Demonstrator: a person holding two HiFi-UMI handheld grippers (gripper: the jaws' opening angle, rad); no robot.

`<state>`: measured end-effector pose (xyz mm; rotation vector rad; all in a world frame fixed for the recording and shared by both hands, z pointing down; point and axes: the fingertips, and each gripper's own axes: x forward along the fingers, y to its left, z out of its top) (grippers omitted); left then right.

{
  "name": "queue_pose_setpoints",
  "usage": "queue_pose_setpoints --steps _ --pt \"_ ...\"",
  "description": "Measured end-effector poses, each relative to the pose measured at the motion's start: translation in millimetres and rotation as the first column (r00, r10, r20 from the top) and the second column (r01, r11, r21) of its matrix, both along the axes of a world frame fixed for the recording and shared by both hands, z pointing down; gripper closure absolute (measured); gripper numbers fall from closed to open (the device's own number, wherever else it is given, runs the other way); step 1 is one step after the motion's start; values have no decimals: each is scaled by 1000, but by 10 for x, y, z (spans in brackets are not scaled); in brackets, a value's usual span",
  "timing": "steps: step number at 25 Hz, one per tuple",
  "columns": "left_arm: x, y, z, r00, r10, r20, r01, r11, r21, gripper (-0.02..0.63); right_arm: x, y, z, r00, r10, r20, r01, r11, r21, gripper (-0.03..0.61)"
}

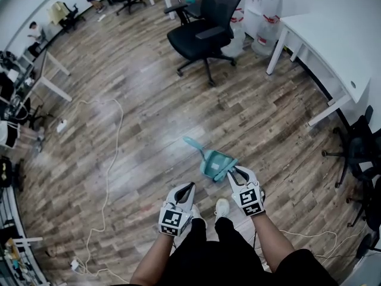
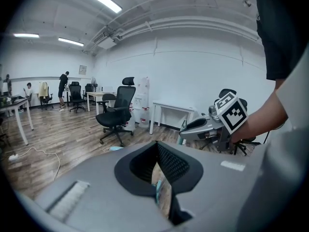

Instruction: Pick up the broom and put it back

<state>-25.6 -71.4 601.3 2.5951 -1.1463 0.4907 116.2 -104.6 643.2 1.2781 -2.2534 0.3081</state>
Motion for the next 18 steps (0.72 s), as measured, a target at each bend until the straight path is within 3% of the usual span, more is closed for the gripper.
queue_pose_setpoints --steps 10,18 --pt "6 -117 -212 999 -20 -29 21 999 44 594 -76 -73 -861 998 -21 58 11 985 170 488" --pt "44 -388 -717 996 -29 -81 41 987 156 595 -127 -275 -1637 995 -47 93 15 947 321 489"
